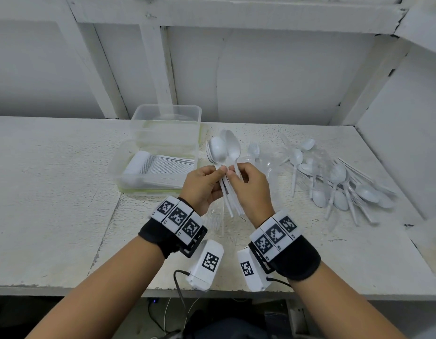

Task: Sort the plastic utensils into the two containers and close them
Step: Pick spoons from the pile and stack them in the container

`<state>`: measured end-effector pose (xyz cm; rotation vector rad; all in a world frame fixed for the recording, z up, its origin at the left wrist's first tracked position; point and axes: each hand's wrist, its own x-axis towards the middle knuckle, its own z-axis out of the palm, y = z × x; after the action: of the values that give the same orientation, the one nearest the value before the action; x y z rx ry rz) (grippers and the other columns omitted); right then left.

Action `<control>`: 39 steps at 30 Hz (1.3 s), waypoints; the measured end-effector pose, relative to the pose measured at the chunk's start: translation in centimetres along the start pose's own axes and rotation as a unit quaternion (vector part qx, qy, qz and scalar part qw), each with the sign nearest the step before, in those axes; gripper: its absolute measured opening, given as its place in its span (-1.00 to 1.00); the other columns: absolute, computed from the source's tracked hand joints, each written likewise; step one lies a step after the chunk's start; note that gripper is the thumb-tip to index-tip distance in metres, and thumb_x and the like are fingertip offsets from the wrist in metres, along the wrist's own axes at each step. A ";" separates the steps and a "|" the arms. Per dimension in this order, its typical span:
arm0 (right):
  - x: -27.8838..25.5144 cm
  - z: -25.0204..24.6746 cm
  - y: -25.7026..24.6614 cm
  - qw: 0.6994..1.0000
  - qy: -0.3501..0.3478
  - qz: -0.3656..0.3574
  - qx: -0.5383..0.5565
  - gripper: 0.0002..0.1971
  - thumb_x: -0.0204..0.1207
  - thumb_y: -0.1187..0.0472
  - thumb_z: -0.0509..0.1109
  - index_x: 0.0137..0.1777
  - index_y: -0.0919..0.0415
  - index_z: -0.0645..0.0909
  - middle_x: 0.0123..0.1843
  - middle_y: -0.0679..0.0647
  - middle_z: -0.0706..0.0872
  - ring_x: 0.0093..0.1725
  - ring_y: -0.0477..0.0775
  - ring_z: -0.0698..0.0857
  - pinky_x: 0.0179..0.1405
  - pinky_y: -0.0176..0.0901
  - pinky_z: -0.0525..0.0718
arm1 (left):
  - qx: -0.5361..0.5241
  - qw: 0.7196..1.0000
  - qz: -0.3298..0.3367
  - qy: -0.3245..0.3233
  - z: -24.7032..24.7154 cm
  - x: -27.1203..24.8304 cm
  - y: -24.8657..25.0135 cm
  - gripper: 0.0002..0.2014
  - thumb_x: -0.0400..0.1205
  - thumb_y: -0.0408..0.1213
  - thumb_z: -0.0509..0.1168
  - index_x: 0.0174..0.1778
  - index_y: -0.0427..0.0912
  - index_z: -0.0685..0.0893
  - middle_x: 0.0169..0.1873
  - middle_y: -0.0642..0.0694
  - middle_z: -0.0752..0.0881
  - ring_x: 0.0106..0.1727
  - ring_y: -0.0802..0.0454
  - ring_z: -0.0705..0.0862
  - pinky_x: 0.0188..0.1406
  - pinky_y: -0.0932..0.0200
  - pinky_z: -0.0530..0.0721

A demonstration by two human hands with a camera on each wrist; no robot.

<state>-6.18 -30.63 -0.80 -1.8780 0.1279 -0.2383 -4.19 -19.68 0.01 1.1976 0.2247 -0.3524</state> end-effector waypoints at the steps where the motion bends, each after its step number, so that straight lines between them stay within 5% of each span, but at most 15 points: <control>1: -0.1 0.0 0.0 1.000 0.002 -0.004 0.003 -0.93 0.59 0.20 0.34 -0.04 0.16 0.63 -0.24 -0.11 0.65 -0.26 -0.25 0.59 -0.33 -0.62 0.50 | -0.004 1.000 -0.001 0.005 0.0 0.0 -0.1 -0.82 0.62 -0.37 0.30 0.02 -0.45 0.64 -0.24 -0.25 0.73 -0.37 0.01 0.76 -0.39 0.22 0.74; 11: -0.1 -0.4 -0.3 0.999 -0.051 -0.002 0.011 -0.83 0.62 0.23 0.26 0.11 0.07 0.65 -0.08 -0.14 0.71 -0.15 -0.24 0.65 -0.25 -0.60 0.55 | -0.034 0.999 -0.029 -0.008 -0.3 0.1 0.4 -0.86 0.61 -0.35 0.30 -0.10 -0.36 0.70 -0.31 -0.18 0.79 -0.37 -0.01 0.79 -0.43 0.23 0.74; 15: 0.0 -0.9 -0.4 0.998 -0.058 -0.010 0.003 -0.82 0.65 0.21 0.21 0.09 0.07 0.64 -0.15 -0.05 0.70 -0.23 -0.15 0.61 -0.26 -0.36 0.53 | -0.014 0.998 -0.045 -0.029 -0.4 0.0 0.6 -0.84 0.60 -0.36 0.32 -0.01 -0.38 0.69 -0.25 -0.16 0.78 -0.33 0.01 0.80 -0.41 0.23 0.75; 20: 0.5 -1.6 -0.5 0.998 -0.053 0.008 0.013 -0.78 0.71 0.22 0.05 0.31 0.04 0.32 -0.29 -0.07 0.53 -0.38 -0.19 0.48 -0.38 -0.43 0.44 | -0.004 0.999 -0.037 -0.015 -0.6 0.3 0.9 -0.95 0.59 -0.38 0.33 -0.12 -0.30 0.65 -0.24 -0.12 0.79 -0.32 0.01 0.80 -0.34 0.18 0.78; 25: 0.6 -1.0 -0.6 0.998 -0.065 0.016 -0.008 -0.87 0.71 0.19 0.06 0.16 0.15 0.38 -0.17 -0.14 0.53 -0.25 -0.21 0.55 -0.35 -0.41 0.47 | -0.016 0.999 -0.030 -0.020 -0.1 0.4 0.8 -0.93 0.59 -0.36 0.34 -0.10 -0.29 0.68 -0.19 -0.12 0.78 -0.32 0.03 0.79 -0.32 0.17 0.78; 28: 0.3 -0.7 -0.9 0.998 -0.047 -0.021 -0.038 -0.88 0.70 0.16 0.09 0.04 0.17 0.42 -0.14 -0.02 0.62 -0.14 -0.01 0.65 -0.27 -0.32 0.55 | -0.024 0.999 -0.023 -0.032 0.1 0.2 0.6 -0.86 0.60 -0.37 0.32 -0.01 -0.36 0.69 -0.17 -0.17 0.75 -0.34 0.03 0.78 -0.30 0.16 0.79; 34: 0.2 -0.7 -0.7 0.990 -0.038 -0.053 -0.125 -0.83 0.66 0.15 0.18 0.00 0.21 0.54 -0.06 0.08 0.58 -0.09 0.03 0.60 -0.18 -0.24 0.53 | -0.024 0.999 -0.018 -0.035 -0.1 0.2 0.7 -0.90 0.60 -0.37 0.31 -0.10 -0.35 0.67 -0.31 -0.15 0.77 -0.37 0.03 0.77 -0.42 0.22 0.73; 39: 0.2 -0.8 -0.5 0.988 -0.036 -0.050 -0.140 -0.80 0.65 0.16 0.21 -0.08 0.27 0.56 -0.05 0.04 0.38 -0.10 -0.01 0.51 -0.23 -0.66 0.39 | -0.011 0.999 -0.015 -0.041 -0.1 0.1 0.8 -0.90 0.60 -0.37 0.30 -0.10 -0.34 0.69 -0.38 -0.11 0.78 -0.39 0.05 0.77 -0.41 0.24 0.74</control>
<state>-6.15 -31.29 -0.03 -2.1723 0.0172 -0.2296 -3.77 -19.32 0.63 1.1559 0.1759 -0.4233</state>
